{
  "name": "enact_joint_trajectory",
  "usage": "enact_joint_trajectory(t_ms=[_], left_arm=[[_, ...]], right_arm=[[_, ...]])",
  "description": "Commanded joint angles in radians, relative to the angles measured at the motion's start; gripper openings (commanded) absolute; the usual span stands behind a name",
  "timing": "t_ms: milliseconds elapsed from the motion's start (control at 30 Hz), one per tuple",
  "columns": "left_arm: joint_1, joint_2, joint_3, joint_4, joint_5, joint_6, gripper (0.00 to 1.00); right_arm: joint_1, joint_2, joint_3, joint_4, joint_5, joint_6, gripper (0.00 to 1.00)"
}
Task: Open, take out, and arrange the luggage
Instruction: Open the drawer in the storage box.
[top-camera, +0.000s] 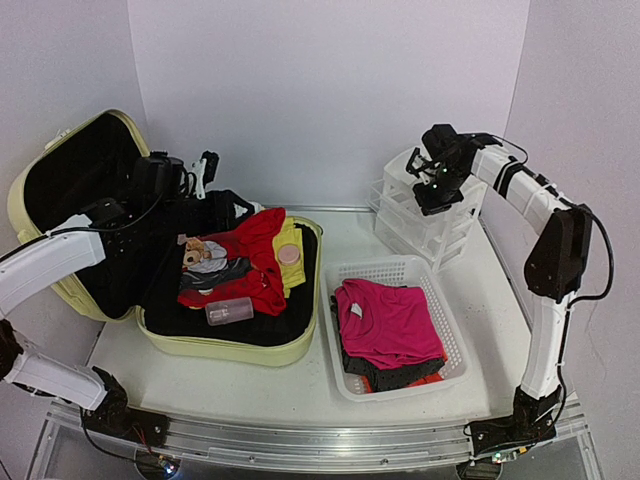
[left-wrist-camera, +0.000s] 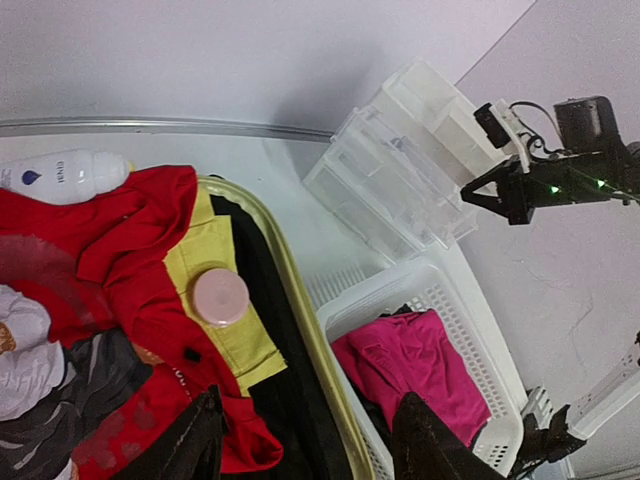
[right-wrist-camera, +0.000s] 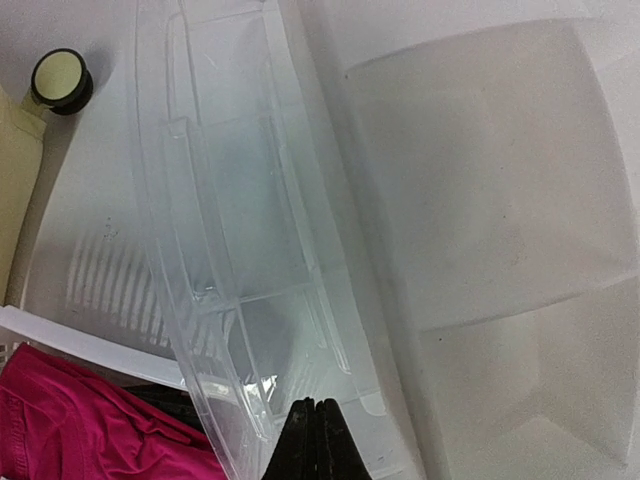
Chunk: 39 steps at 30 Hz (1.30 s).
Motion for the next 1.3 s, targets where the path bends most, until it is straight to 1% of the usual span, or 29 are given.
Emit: enact_joint_trajectory(t_ms=[0,267,433,467,500,533,567,600,633,800,933,967,1000,1133,1267], left_arm=[[0.004,-0.054,0.001,-0.106,-0.107,0.057,0.58],[0.004,-0.094,-0.024,-0.157,-0.167,0.079,0.59],[0.005,-0.098,-0.025,-0.167,-0.170,0.084,0.60],[0.004,-0.098,-0.025,-0.169,-0.171,0.085,0.60],[0.004,-0.100,-0.023,-0.172,-0.171,0.086,0.60],[0.004,-0.102,-0.022,-0.175,-0.172,0.086,0.60],[0.004,-0.102,-0.022,-0.176,-0.174,0.087,0.60],[0.004,-0.104,-0.023,-0.178,-0.176,0.087,0.60],[0.004,-0.106,-0.023,-0.179,-0.177,0.087,0.60],[0.004,-0.103,-0.018,-0.187,-0.179,0.090,0.60],[0.004,-0.102,-0.011,-0.191,-0.177,0.090,0.60],[0.004,-0.102,-0.010,-0.192,-0.176,0.090,0.60],[0.004,-0.102,-0.009,-0.192,-0.174,0.090,0.60],[0.004,-0.102,-0.010,-0.195,-0.178,0.094,0.60],[0.004,-0.093,-0.009,-0.201,-0.185,0.109,0.61]], right_arm=[[-0.002,0.024,0.063,0.011,0.030,-0.028,0.00],[-0.001,0.075,0.080,0.013,0.053,-0.077,0.00],[-0.001,0.103,0.104,0.013,0.046,-0.093,0.03],[-0.002,0.105,0.105,0.013,0.044,-0.097,0.06],[-0.001,0.107,0.105,0.013,0.038,-0.102,0.20],[-0.002,0.106,0.103,0.011,0.030,-0.107,0.40],[-0.002,0.105,0.098,0.011,0.024,-0.110,0.54],[-0.001,0.102,0.096,0.011,0.017,-0.115,0.59],[-0.002,0.102,0.096,0.011,0.016,-0.117,0.61],[-0.002,0.114,0.115,0.014,0.043,-0.112,0.62],[-0.001,0.118,0.124,0.014,0.102,-0.093,0.68],[-0.002,0.116,0.123,0.014,0.111,-0.087,0.72],[-0.002,0.113,0.122,0.013,0.115,-0.085,0.78],[-0.001,0.091,0.127,0.015,0.114,-0.075,0.84],[-0.001,0.052,0.163,0.015,0.084,-0.057,0.97]])
